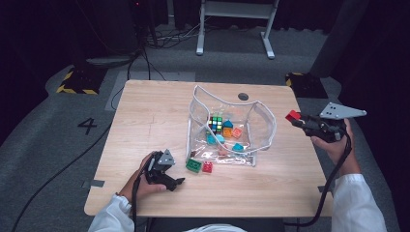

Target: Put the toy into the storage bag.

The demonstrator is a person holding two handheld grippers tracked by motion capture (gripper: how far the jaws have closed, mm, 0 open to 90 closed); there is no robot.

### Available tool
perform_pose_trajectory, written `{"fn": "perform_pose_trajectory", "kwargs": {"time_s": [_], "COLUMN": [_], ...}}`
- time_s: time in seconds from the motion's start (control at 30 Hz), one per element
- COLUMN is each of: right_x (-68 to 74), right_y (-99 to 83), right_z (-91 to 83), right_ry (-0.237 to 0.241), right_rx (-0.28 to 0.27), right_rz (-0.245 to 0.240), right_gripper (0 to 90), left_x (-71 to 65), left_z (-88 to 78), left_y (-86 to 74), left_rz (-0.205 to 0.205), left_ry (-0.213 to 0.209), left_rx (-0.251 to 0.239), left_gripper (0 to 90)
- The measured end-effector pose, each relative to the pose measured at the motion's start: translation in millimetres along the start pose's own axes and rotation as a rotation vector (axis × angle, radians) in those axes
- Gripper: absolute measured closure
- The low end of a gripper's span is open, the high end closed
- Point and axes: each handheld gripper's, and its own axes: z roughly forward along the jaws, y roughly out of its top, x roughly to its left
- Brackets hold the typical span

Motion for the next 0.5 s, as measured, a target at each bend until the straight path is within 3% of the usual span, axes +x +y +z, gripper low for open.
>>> {"fn": "perform_pose_trajectory", "kwargs": {"time_s": [0.27,0.5], "right_x": [4.6,15.1], "right_y": [28.6,48.2], "right_z": [19.0,43.8], "right_ry": [0.029,0.092], "right_rx": [0.011,0.030], "right_rz": [-0.039,-0.067], "right_gripper": [68.1,68.1], "left_x": [0.0,0.0], "left_z": [0.0,0.0], "left_y": [0.0,0.0], "left_rz": [0.000,0.000], "left_ry": [0.000,0.000], "left_rx": [0.000,0.000], "left_gripper": [4.1,4.1]}}
